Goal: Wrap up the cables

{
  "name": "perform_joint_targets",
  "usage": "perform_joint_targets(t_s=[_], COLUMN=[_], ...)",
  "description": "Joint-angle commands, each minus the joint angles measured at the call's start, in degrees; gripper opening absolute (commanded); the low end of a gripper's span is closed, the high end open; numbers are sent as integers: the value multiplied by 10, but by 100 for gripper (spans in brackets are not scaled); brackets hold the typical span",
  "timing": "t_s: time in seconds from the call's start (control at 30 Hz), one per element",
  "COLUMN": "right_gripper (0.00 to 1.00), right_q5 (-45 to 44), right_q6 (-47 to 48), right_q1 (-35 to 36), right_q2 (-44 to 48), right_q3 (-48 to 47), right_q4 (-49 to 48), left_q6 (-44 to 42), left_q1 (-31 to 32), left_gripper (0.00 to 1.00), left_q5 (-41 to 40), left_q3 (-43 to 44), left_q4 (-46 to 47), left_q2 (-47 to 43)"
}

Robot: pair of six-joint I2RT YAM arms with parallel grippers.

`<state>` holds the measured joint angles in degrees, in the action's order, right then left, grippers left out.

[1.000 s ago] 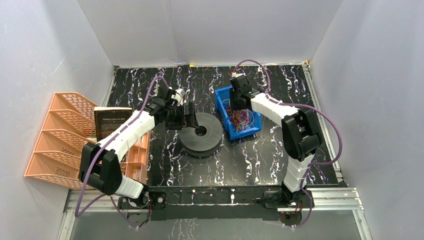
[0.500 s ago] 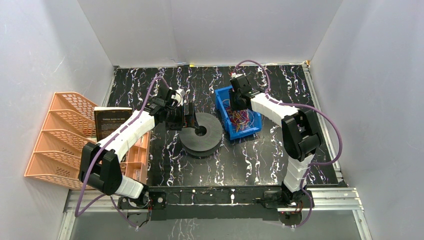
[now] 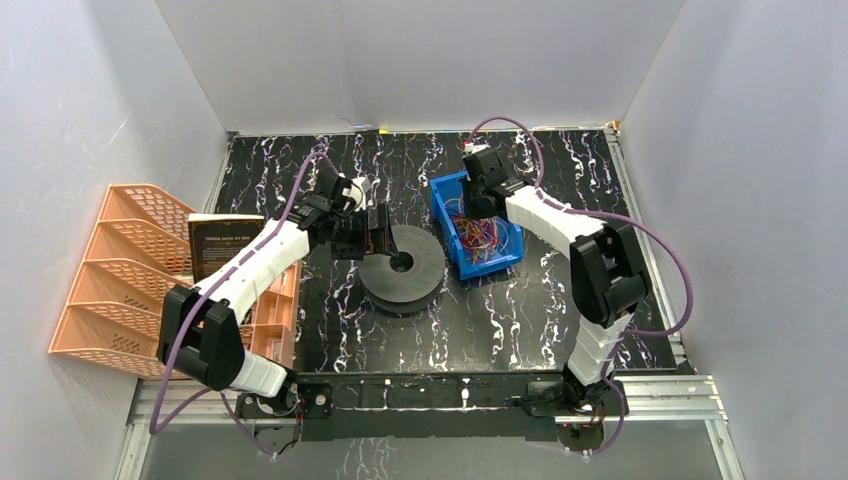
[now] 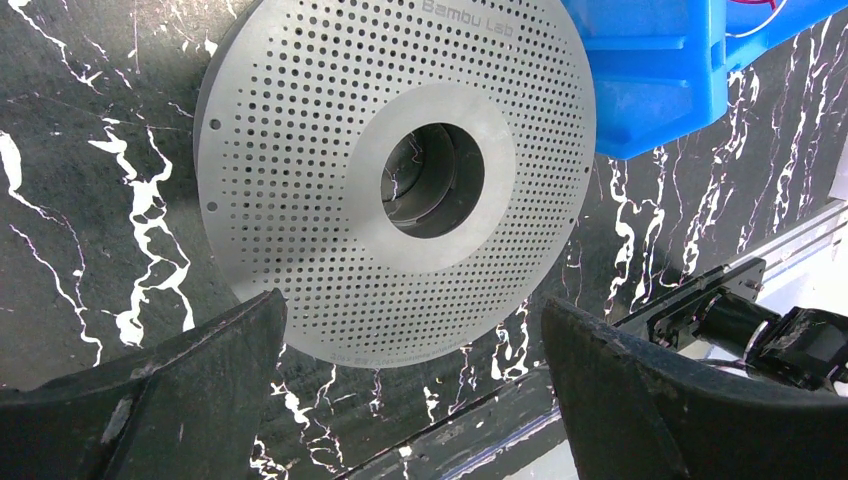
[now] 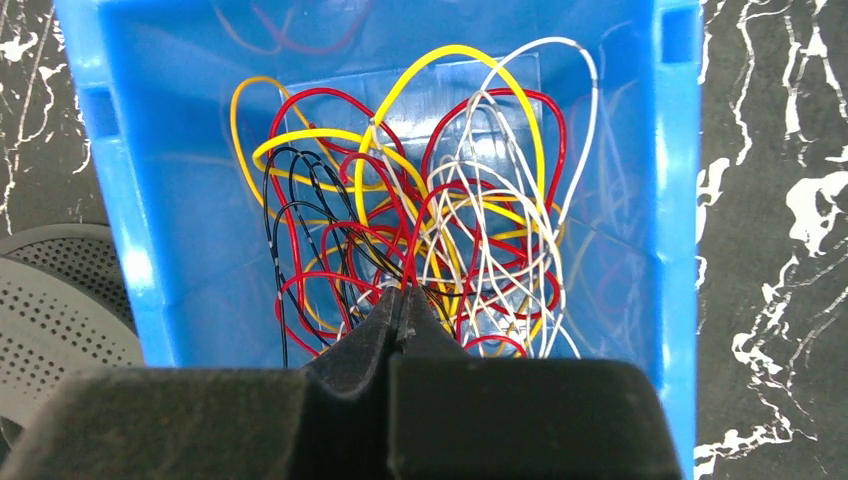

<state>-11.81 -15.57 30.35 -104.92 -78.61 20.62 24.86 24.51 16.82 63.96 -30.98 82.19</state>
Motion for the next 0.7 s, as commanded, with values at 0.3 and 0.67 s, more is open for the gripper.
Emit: perform_joint_targets(t_s=[0.3,0.67], right_gripper=[55,48], right_q5=[-59,-33], right_q6=[28,33], right_q1=[-3,-6], right_q2=[96,55], right_q3=[36,35], right_q4=[4,0], left_q6=[-12,-14], left_q1=[2,2], left_gripper=[98,98], left_q5=[15,19], left_q3=[34,28], left_q4=[-27,-27], left_q2=[-23,-27])
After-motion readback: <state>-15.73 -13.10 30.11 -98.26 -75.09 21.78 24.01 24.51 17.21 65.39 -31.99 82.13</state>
